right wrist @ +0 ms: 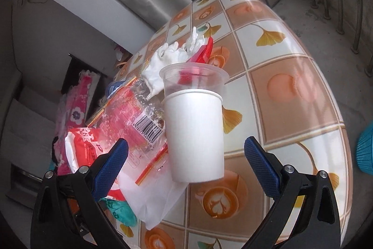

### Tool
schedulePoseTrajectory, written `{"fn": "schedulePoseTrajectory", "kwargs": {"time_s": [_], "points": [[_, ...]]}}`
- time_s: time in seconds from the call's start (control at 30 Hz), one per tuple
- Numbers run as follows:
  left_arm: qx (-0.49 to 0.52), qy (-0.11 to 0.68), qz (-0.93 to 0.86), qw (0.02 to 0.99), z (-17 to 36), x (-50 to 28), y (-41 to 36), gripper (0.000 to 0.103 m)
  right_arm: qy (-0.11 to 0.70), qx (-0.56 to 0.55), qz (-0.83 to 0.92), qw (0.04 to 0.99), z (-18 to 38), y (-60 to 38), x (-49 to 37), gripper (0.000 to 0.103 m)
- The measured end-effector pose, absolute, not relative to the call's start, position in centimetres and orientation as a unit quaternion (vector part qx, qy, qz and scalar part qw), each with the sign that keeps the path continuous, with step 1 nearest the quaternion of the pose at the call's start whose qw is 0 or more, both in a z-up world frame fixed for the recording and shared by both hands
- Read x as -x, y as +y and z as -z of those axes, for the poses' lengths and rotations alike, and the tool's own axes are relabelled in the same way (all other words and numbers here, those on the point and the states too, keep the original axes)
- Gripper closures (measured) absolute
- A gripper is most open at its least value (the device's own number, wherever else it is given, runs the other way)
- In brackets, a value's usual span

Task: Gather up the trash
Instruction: 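Grasp the green plastic bag with the left tool while the right tool grasps the white paper cup, then carry the green bag and paper cup to the blue wastebasket and release both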

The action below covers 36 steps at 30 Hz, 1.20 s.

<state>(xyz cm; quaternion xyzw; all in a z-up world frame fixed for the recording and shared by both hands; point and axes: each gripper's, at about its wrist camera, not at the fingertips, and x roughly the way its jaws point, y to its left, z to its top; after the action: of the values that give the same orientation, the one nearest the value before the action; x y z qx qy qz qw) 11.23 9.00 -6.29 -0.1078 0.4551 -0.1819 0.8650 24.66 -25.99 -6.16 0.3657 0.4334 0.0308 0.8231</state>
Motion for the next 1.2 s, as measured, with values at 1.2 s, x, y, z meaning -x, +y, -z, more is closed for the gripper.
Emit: {"fn": "schedulePoseTrajectory", "kwargs": {"time_s": [1.2], "points": [[0.122,0.418,0.223,0.872,2.4,-5.9,10.6,0.070,0.456,-0.539,-0.106,0.700,8.3,-27.7,-16.7,0.044]]}}
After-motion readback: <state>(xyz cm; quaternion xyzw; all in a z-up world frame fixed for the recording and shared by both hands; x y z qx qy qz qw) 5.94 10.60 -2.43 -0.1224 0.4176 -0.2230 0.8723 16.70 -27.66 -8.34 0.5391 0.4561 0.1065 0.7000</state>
